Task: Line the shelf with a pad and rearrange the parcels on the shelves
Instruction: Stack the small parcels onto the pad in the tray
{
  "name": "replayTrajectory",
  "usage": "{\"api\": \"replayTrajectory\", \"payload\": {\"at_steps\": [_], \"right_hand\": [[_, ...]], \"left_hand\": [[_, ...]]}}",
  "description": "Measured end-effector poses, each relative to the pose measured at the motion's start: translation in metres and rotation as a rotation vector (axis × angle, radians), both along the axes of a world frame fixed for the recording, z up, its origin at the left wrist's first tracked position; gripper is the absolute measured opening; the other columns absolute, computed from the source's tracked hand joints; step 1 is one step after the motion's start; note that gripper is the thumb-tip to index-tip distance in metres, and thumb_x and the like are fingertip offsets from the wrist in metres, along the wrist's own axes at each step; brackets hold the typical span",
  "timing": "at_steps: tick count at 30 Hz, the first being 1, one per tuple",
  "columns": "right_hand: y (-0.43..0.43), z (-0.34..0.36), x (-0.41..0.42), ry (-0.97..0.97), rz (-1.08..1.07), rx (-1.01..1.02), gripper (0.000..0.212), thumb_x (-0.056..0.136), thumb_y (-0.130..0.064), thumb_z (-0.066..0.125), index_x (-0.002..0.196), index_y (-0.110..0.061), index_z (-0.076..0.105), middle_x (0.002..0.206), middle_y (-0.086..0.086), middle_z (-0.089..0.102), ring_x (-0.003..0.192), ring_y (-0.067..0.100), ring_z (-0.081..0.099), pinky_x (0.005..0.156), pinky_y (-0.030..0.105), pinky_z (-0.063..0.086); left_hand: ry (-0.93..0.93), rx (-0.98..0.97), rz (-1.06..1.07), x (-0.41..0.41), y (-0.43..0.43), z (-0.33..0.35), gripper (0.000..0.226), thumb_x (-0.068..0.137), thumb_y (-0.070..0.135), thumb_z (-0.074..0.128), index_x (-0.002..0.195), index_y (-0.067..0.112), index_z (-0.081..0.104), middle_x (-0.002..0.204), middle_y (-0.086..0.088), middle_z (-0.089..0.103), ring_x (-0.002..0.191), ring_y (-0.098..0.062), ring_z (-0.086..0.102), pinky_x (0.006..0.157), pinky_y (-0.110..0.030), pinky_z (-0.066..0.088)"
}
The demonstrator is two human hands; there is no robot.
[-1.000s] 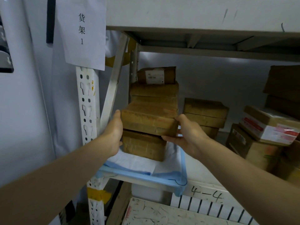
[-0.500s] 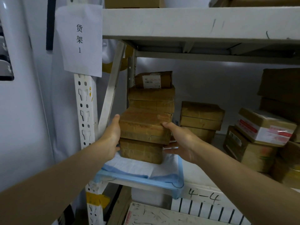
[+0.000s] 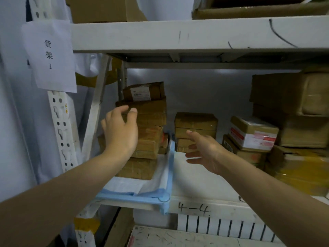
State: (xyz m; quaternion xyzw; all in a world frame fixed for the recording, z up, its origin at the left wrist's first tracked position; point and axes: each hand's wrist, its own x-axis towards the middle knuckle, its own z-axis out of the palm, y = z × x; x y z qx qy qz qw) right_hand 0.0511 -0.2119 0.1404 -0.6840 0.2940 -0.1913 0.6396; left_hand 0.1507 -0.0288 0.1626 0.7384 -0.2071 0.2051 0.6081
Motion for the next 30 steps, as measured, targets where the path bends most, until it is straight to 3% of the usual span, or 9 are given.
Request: {"api": "replayTrajectory", "payload": {"at_steps": [5, 8, 10, 12, 15, 18, 22, 25, 30], "right_hand": [[-0.041, -0.006, -0.025, -0.036, -0.049, 0.029, 0.061, 0.1, -0.048, 0.054, 0.148, -0.013, 0.038, 0.134, 0.012, 0.056, 0.112, 0.032, 0.061, 0.087, 0.041, 0.054], [-0.059, -0.009, -0.032, -0.042, -0.073, 0.06, 0.053, 0.101, -0.044, 0.053, 0.143, -0.013, 0.041, 0.126, 0.007, 0.055, 0.112, 0.029, 0.057, 0.093, 0.041, 0.048], [-0.066, -0.011, -0.031, -0.034, -0.105, 0.087, 0.056, 0.1, -0.046, 0.054, 0.145, -0.015, 0.041, 0.129, 0.005, 0.054, 0.113, 0.029, 0.056, 0.1, 0.044, 0.047], [-0.072, -0.011, -0.026, -0.037, -0.117, 0.099, 0.058, 0.1, -0.047, 0.054, 0.147, -0.017, 0.039, 0.128, 0.003, 0.052, 0.119, 0.03, 0.055, 0.107, 0.045, 0.043], [-0.085, -0.006, -0.013, -0.049, -0.155, 0.095, 0.072, 0.097, -0.053, 0.056, 0.153, -0.017, 0.029, 0.151, 0.007, 0.043, 0.14, 0.034, 0.042, 0.117, 0.048, 0.034], [-0.1, -0.002, 0.007, -0.047, -0.18, 0.08, 0.087, 0.092, -0.061, 0.059, 0.158, -0.018, 0.022, 0.163, 0.007, 0.03, 0.148, 0.035, 0.03, 0.122, 0.051, 0.026], [-0.119, -0.001, 0.038, -0.034, -0.215, 0.079, 0.09, 0.089, -0.067, 0.056, 0.159, -0.02, 0.023, 0.165, 0.009, 0.026, 0.149, 0.037, 0.026, 0.119, 0.052, 0.023], [-0.133, -0.004, 0.061, -0.041, -0.279, 0.084, 0.093, 0.088, -0.07, 0.055, 0.158, -0.018, 0.024, 0.164, 0.011, 0.028, 0.148, 0.039, 0.027, 0.118, 0.052, 0.023], [-0.154, -0.013, 0.084, -0.049, -0.35, 0.172, 0.113, 0.075, -0.085, 0.054, 0.161, -0.025, 0.013, 0.167, 0.008, 0.02, 0.151, 0.039, 0.02, 0.123, 0.054, 0.018]], "left_hand": [[-0.05, -0.005, -0.176, -0.045, -0.049, 0.005, 0.016, 0.101, 0.035, 0.049, 0.113, 0.026, 0.057, 0.11, 0.01, 0.051, 0.115, -0.014, 0.047, 0.094, -0.026, 0.036], [0.094, 0.022, -0.326, -0.057, -0.08, -0.003, 0.02, 0.102, 0.037, 0.047, 0.118, 0.027, 0.056, 0.107, 0.01, 0.055, 0.094, -0.003, 0.051, 0.072, -0.018, 0.037], [0.216, 0.046, -0.374, -0.056, -0.102, -0.01, 0.023, 0.103, 0.039, 0.046, 0.119, 0.025, 0.055, 0.1, 0.013, 0.055, 0.088, 0.0, 0.05, 0.068, -0.019, 0.036], [0.339, 0.034, -0.402, -0.046, -0.124, -0.016, 0.029, 0.103, 0.042, 0.044, 0.121, 0.022, 0.055, 0.105, 0.005, 0.06, 0.096, -0.011, 0.056, 0.079, -0.026, 0.041], [0.501, 0.01, -0.399, -0.023, -0.156, -0.02, 0.052, 0.099, 0.051, 0.044, 0.139, 0.018, 0.049, 0.134, -0.008, 0.058, 0.12, -0.031, 0.055, 0.103, -0.045, 0.045], [0.638, -0.05, -0.386, -0.001, -0.182, -0.021, 0.068, 0.095, 0.053, 0.045, 0.152, 0.018, 0.033, 0.148, -0.01, 0.047, 0.13, -0.038, 0.049, 0.107, -0.055, 0.043], [0.696, -0.027, -0.329, 0.024, -0.209, -0.019, 0.068, 0.101, 0.048, 0.041, 0.158, 0.018, 0.019, 0.16, -0.012, 0.029, 0.141, -0.038, 0.035, 0.114, -0.055, 0.034], [0.697, -0.024, -0.282, 0.044, -0.225, -0.015, 0.068, 0.101, 0.045, 0.041, 0.158, 0.015, 0.019, 0.16, -0.012, 0.029, 0.142, -0.037, 0.036, 0.115, -0.052, 0.035], [0.76, -0.103, -0.266, 0.065, -0.239, -0.017, 0.068, 0.102, 0.042, 0.042, 0.159, 0.02, 0.012, 0.164, -0.009, 0.021, 0.145, -0.035, 0.031, 0.116, -0.049, 0.034]]}}
